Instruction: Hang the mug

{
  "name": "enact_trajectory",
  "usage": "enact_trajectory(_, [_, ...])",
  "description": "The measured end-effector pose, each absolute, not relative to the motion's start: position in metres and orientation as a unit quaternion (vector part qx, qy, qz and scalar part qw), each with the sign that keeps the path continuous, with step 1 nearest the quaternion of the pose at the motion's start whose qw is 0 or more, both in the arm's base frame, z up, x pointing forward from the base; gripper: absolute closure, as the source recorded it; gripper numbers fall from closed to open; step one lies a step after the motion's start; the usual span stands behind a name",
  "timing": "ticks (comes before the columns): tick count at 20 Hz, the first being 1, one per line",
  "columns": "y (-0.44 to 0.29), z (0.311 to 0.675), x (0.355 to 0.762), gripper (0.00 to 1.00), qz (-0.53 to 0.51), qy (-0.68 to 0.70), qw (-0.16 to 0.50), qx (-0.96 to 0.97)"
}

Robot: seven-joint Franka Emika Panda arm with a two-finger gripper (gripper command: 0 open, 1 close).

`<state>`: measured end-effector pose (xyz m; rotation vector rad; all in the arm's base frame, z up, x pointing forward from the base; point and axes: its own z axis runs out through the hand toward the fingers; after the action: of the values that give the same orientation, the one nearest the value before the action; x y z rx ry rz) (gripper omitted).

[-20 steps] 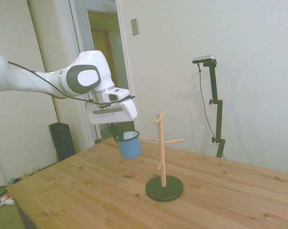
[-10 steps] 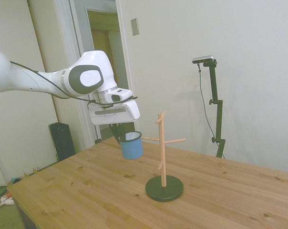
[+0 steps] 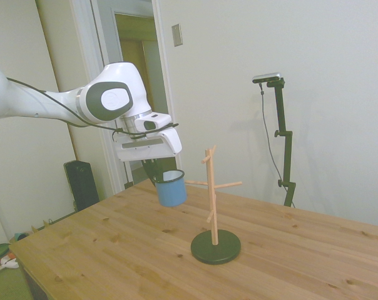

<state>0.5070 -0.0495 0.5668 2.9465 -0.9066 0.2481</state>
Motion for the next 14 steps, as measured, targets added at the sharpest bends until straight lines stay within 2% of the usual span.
enact_trajectory(14, [-0.097, 0.563, 0.5, 1.0, 0.073, -0.31, 0.014, 0.948])
